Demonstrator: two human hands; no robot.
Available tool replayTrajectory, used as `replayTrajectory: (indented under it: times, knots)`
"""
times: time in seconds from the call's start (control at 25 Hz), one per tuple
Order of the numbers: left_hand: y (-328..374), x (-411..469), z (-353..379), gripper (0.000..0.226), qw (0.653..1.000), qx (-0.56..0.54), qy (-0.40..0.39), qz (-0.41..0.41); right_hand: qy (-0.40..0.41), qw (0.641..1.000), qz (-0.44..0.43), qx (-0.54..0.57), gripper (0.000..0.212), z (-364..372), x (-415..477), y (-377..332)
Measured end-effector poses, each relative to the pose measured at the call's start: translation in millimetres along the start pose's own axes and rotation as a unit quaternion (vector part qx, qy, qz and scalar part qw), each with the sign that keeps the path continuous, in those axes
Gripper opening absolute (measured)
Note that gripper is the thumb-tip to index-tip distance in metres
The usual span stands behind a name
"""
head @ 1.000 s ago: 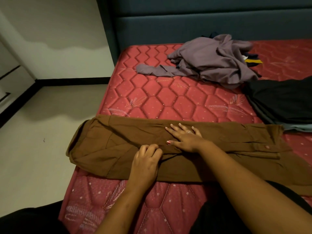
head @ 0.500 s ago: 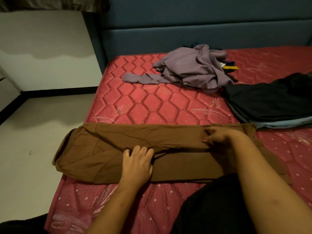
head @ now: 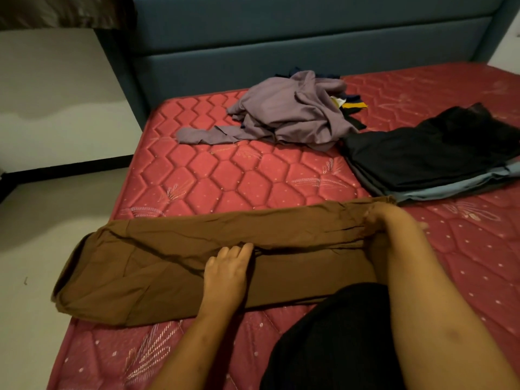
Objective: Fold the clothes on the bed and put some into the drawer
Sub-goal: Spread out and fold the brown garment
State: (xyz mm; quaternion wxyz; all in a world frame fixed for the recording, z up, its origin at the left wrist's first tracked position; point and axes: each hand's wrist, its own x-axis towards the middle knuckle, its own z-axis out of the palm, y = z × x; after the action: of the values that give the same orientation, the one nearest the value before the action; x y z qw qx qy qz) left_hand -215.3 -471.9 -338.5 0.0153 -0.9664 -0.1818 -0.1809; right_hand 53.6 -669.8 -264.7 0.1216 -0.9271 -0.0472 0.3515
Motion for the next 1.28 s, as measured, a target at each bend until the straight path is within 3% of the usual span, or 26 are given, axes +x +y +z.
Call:
replayTrajectory:
  times: [0.08, 0.2, 0.4, 0.56, 0.72, 0.88, 1.28]
  knots:
    - [0, -4, 3, 0.04, 1.0, 0.008, 0.005, 0.006, 0.087, 0.995, -0.015, 0.038, 0.024, -3, 7, 2]
    - [1, -11, 3, 0.057, 0.999, 0.034, 0.001, 0.021, 0.201, 0.978, 0.018, 0.052, 0.027, -7, 20, 2]
    - [8, -16, -6, 0.084, 0.998, 0.05, -0.036, 0.026, 0.152, 0.98, 0.039, 0.12, 0.054, 25, 149, 42]
    - [18, -5, -23, 0.085, 0.985, 0.062, -0.159, 0.021, 0.176, 0.977, 0.049, 0.11, 0.044, 18, 34, 5]
    - [24, 20, -34, 0.08, 0.959, 0.056, -0.278, -0.016, 0.234, 0.964, 0.035, 0.124, 0.041, 18, 20, 9]
    - [25, 20, -31, 0.081, 0.952, 0.088, -0.295, -0.007, 0.312, 0.94, 0.004, 0.138, 0.037, 14, 29, 11]
    - [33, 13, -23, 0.083, 0.952, 0.105, -0.288, -0.015, 0.283, 0.957, 0.022, 0.066, 0.05, 28, 28, -10]
